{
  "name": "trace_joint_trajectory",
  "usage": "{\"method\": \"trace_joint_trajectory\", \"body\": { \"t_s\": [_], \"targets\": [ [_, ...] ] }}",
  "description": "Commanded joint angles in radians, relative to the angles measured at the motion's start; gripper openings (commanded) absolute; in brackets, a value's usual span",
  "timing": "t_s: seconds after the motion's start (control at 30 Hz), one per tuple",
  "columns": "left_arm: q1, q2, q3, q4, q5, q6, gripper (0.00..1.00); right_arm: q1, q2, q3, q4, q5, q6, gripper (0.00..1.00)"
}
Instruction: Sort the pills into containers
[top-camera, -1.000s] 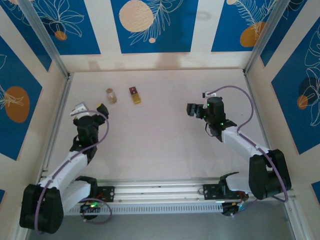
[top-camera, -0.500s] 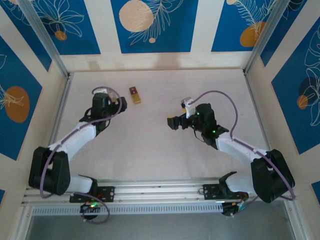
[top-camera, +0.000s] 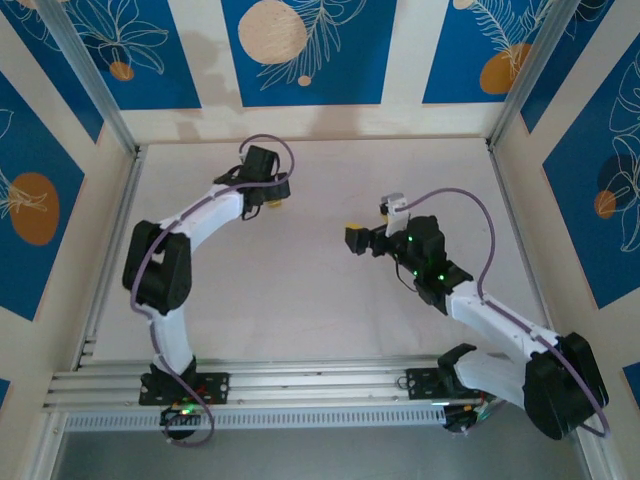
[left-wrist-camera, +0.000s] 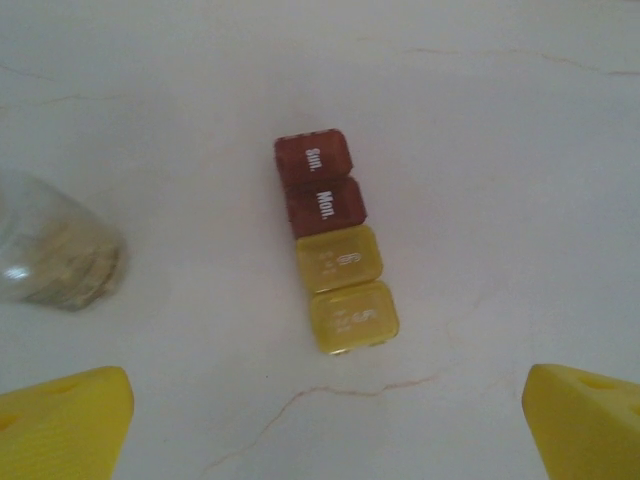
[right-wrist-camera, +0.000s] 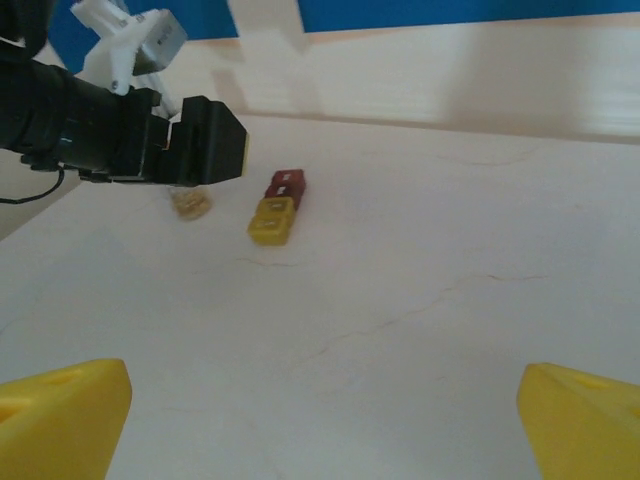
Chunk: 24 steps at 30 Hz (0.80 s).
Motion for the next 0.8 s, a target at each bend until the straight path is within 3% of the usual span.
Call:
{"method": "trace_joint_trajectory", "body": {
  "t_s": [0.0, 0.27, 0.43, 0.77],
  "targets": [
    [-0.006, 0.089, 0.123, -0.12, -0.044, 0.004, 1.0, 0.003, -0.044, -0.071, 0.055, 0.093, 0.034, 0.99],
    [0.008, 0.262, 0.326, -0.168, -0.05, 0.044, 0.91, -0.003, -0.052, -0.063, 0.034, 0.062, 0.059, 0.99],
    [0.037, 0.35, 0.424, -0.215, 0.0, -0.016, 0.87, -0.004, -0.051, -0.061, 0.032, 0.053, 0.067, 0.99],
    [0.065, 0.433, 0.477, -0.229, 0.001, -0.082, 0.77, -0.004, -0.05, -0.061, 0.031, 0.045, 0.08, 0.99]
  ]
}}
